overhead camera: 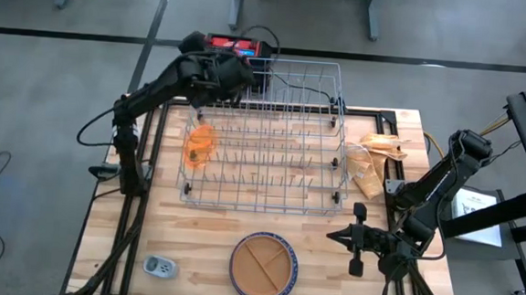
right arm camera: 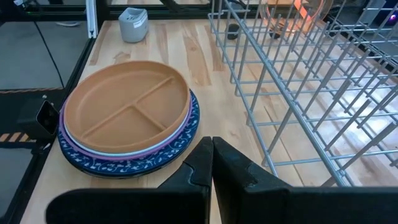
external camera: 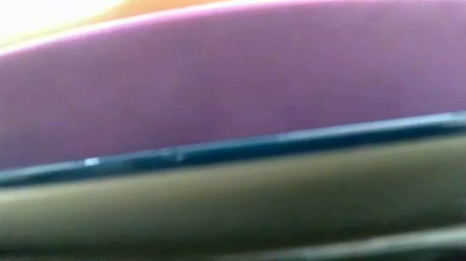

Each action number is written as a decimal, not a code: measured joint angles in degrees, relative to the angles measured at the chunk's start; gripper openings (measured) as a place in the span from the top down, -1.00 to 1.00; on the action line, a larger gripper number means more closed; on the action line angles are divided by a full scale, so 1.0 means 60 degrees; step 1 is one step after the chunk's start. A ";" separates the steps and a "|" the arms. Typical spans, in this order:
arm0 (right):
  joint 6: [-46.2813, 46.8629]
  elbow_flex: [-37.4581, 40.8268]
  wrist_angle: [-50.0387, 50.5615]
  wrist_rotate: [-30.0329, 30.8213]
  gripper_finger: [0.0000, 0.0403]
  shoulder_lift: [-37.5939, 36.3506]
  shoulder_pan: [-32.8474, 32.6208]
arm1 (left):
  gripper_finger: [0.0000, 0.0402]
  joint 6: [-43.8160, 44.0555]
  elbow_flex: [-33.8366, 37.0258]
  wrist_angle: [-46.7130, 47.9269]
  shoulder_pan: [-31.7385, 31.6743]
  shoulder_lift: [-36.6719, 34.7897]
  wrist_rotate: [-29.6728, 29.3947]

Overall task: Sort dishes
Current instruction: Put the pink plate into the dish rack

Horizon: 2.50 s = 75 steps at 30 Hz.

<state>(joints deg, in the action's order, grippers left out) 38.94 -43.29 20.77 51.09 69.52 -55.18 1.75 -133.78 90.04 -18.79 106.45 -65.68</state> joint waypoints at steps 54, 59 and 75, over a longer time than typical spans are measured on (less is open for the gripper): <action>0.0076 0.0000 -0.0007 0.0000 1.00 0.0000 -0.0002 | 1.00 0.2436 0.5076 -0.0080 -0.1783 0.0000 0.2310; 0.0080 0.0000 -0.0007 -0.0001 1.00 0.0000 -0.0003 | 1.00 0.2464 0.5180 -0.0126 -0.1791 0.0000 0.2683; 0.0119 0.0000 -0.0011 -0.0004 1.00 0.0000 0.0000 | 1.00 0.2606 0.6259 -0.0514 -0.1801 0.0004 0.3190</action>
<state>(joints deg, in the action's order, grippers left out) 39.65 -43.29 20.71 51.07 69.52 -55.18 17.39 -96.23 86.96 -29.60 106.48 -46.54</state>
